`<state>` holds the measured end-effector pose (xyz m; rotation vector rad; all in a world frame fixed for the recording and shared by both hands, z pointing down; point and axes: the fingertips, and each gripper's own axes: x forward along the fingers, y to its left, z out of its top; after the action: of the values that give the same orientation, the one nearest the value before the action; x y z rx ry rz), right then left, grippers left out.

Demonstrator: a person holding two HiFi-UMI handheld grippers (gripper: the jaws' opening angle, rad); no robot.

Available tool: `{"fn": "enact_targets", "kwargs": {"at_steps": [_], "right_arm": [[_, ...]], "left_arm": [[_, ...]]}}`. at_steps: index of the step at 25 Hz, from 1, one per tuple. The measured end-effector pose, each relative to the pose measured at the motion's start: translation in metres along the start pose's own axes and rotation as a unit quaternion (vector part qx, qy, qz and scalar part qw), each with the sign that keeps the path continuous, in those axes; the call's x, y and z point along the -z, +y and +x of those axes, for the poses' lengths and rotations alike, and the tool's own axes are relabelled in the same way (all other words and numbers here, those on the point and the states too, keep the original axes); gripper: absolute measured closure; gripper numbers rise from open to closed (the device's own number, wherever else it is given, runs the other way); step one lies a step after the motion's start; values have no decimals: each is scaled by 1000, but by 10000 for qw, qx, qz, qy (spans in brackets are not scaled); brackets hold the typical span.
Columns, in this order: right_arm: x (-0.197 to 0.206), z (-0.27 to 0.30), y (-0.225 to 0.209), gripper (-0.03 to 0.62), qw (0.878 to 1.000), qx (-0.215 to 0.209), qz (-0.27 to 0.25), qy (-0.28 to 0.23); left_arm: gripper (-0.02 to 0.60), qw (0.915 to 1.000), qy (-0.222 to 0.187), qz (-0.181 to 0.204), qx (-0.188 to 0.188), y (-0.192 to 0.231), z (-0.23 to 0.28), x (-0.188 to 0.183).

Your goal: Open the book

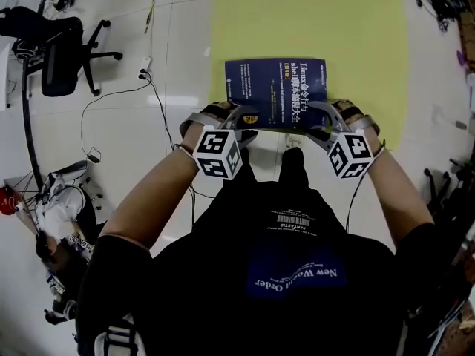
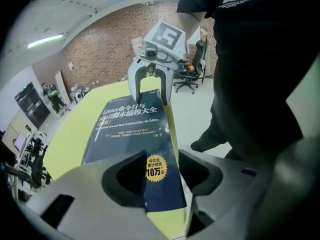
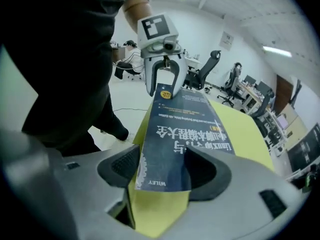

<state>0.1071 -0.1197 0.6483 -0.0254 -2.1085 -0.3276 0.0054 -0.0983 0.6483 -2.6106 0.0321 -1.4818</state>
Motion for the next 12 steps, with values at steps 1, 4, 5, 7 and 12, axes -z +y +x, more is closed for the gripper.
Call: {"fn": "enact_targets", "kwargs": {"at_steps": [1,4,5,7,12], "right_arm": [[1,1,1,326,9999,60,-85,17],[1,3,2,326,9996,85,-250,57],[1,3,3,327,9995,71,-297,82],[0,2,5,353,9993,45,-355,130],[-5,-4,13,478,9996,-106,-223,146]], "left_arm": [[380,10000,-42,53,-50,0,1,0],[380,9995,-172,112,-239,0,2,0],[382,9993,-193,122,-300,0,2,0],[382,9989,-207,147,-389,0,3,0],[435,9995,-260,124,-160,-5,-1,-3]]}}
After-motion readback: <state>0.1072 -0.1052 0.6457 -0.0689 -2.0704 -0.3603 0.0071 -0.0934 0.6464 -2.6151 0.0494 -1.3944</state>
